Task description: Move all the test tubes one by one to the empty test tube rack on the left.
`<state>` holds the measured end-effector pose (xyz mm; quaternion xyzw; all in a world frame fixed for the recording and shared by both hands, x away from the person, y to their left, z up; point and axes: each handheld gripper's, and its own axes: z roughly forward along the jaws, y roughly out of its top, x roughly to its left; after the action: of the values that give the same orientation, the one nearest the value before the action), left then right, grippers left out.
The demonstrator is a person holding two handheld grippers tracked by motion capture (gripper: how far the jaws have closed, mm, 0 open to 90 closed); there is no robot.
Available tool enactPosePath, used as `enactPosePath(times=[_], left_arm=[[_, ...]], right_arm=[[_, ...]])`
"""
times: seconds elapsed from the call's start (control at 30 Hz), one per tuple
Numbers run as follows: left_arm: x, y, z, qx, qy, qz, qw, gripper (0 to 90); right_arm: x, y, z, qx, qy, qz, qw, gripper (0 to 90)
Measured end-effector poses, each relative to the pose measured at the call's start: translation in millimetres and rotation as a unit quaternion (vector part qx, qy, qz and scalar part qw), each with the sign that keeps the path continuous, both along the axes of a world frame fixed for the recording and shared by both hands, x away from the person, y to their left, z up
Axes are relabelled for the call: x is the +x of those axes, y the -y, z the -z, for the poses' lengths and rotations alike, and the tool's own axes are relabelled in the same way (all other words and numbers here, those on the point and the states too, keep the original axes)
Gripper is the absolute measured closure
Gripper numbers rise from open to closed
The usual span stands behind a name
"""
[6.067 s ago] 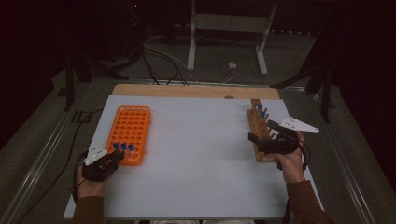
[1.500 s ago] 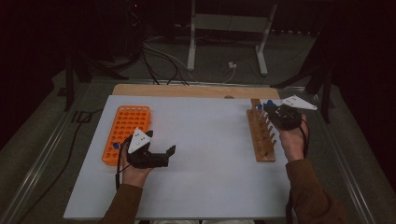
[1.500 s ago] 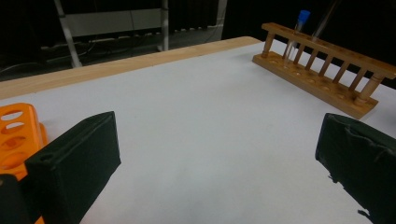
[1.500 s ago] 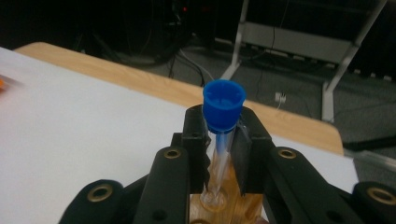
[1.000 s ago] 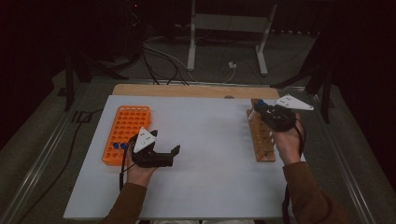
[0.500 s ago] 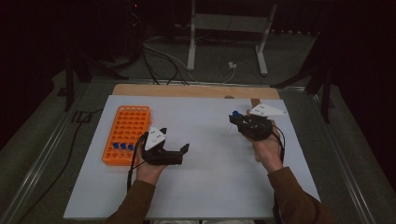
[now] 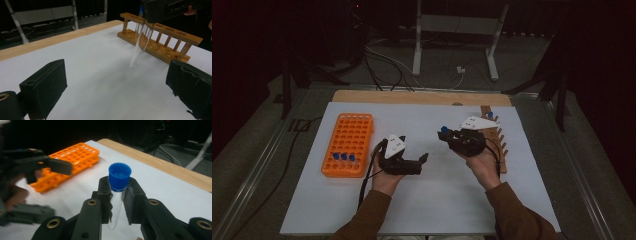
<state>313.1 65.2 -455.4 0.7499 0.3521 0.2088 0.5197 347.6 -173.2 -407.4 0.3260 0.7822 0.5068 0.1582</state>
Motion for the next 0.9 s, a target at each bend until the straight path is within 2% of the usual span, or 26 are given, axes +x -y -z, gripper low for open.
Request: enactPosePath(times=[0.17,0.27,0.37,0.57,0.9], left_arm=[[0.9,9.5,-0.6,0.004,0.004,0.007,1.0,8.9],[1.2,13.2,-1.3,0.003,0.008,0.011,0.9999,18.4],[1.2,15.1,-1.0,0.006,0.011,0.021,0.9997,35.2],[1.0,16.0,0.3,0.005,0.01,0.036,0.9993,60.4],[0.0,14.9,0.5,0.006,0.013,0.052,0.9985,77.0]], right_arm=[[-4.1,-12.0,1.8,0.001,-0.008,-0.018,0.9998,77.0],[-6.2,-17.8,2.8,0.002,-0.012,-0.028,0.9995,77.0],[-8.0,-22.5,3.2,0.004,-0.016,-0.035,0.9992,76.9],[-11.2,-28.6,3.1,0.003,-0.018,-0.047,0.9987,77.0],[-12.1,-31.6,5.7,0.003,-0.022,-0.054,0.9983,76.9]])
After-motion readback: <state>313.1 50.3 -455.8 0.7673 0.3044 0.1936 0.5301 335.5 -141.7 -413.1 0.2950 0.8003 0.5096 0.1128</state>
